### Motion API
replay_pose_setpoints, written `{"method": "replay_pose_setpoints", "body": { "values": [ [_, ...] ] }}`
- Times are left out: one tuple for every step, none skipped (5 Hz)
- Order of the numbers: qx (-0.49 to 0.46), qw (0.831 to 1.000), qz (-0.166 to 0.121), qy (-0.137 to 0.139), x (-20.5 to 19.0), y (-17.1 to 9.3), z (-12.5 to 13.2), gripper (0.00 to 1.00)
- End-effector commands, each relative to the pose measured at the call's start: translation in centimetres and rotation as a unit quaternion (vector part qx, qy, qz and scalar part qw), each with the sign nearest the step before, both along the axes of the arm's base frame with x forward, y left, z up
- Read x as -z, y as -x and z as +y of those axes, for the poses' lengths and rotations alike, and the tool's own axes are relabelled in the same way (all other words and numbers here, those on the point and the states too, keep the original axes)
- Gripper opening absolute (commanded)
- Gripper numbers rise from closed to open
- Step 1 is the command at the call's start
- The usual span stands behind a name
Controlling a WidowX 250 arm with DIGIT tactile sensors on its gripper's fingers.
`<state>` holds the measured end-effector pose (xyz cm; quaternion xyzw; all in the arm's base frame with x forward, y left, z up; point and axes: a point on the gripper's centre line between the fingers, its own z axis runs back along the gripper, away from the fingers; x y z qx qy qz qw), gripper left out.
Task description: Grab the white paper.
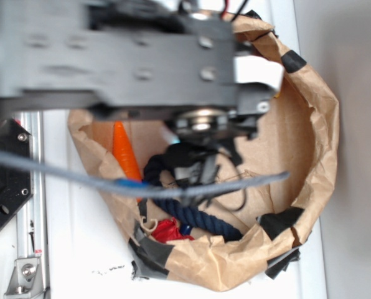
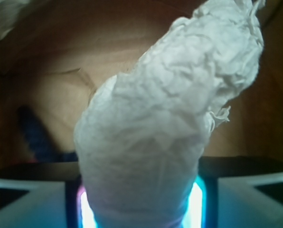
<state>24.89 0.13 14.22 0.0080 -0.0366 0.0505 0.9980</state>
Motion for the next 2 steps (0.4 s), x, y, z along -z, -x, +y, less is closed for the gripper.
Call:
{"method": "replay_pose_setpoints", "body": {
  "values": [
    [0.012, 0.999, -0.048, -0.002, -4.12, -0.32, -0.11, 0.00],
    [0.016, 0.999, -0.042, -0.006, -3.86, -0.31, 0.08, 0.00]
  ]
}}
